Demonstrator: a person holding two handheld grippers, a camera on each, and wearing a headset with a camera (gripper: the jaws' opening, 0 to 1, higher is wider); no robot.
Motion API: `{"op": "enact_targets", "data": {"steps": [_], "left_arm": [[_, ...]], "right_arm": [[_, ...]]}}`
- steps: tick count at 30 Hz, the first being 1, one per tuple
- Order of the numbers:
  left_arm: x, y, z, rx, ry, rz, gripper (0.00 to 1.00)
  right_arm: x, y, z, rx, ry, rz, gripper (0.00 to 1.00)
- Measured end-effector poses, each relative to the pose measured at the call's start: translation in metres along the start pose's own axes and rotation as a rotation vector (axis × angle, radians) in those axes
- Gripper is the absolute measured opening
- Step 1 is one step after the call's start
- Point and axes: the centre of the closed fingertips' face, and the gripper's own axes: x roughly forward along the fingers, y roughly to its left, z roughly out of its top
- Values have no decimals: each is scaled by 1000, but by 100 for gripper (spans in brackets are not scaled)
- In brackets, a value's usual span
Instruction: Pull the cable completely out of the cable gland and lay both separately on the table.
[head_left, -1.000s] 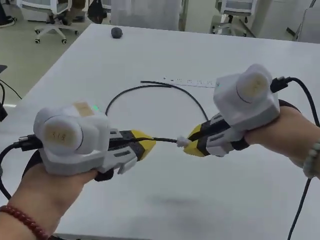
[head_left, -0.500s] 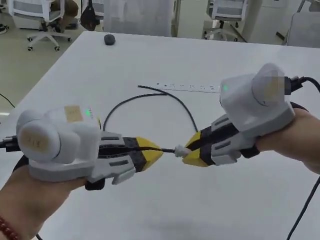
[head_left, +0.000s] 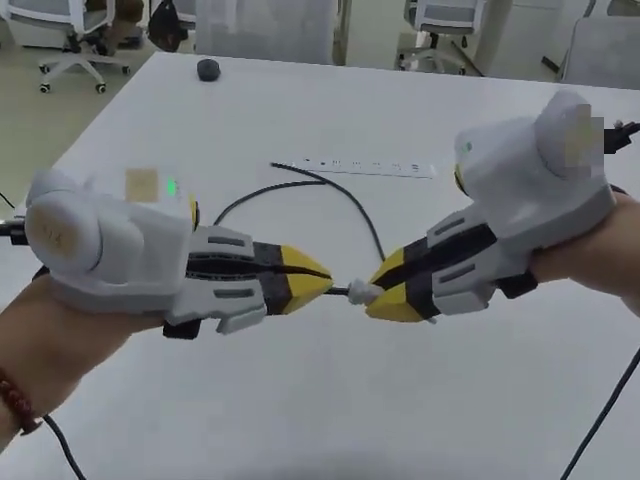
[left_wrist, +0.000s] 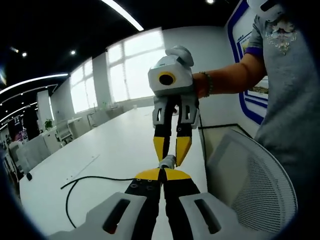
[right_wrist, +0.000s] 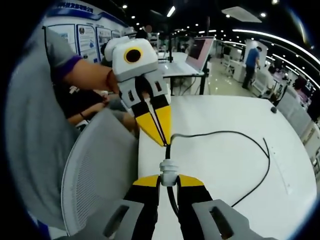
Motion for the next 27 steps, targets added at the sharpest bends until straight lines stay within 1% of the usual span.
{"op": "enact_targets", "data": {"steps": [1,2,4,5,6,7,8,9,10,11,12,14,16,18,21,23,24,27], "left_arm": [[0,0,0,-2,1,-10,2],[1,-3,0,-7,1,-33,2],[1,-5,2,5,-7,-42,2],[2,-8,3,3,-12,-60,3],[2,-9,3,5,-16,-66,5],[2,-10,3,6,-17,-70,11],[2,-14,5,4,-34,-90,20],[2,-19,8,-2,-50,-120,26],[2,-18,7,10,-47,-111,31],[2,-19,7,27,-44,-114,35],[2,-20,6,33,-40,-120,36],[1,-17,5,34,-37,-114,36],[0,-14,7,31,-49,-116,35],[-1,-12,8,52,-49,-111,33],[0,-8,10,58,-61,-121,31],[1,-6,11,62,-69,-134,30],[2,-6,12,74,-73,-142,29],[5,-11,12,93,-76,-185,29]], "right_arm": [[0,0,0,1,0,1,8],[0,1,0,2,2,3,8],[1,1,0,2,4,3,8],[1,1,0,3,5,5,8],[1,2,1,4,2,7,8],[1,2,2,8,-2,9,8],[1,3,3,8,-3,10,8],[1,3,3,11,-3,14,8],[1,3,4,11,-5,13,8],[1,4,4,13,-5,13,8],[1,4,5,14,-7,14,8],[1,5,6,15,-10,17,8],[2,6,7,15,-14,19,8],[1,7,9,21,-18,25,8],[1,8,10,25,-25,34,8],[0,10,11,28,-30,43,8],[0,10,11,30,-32,46,8],[-2,12,14,28,-47,63,8]]}}
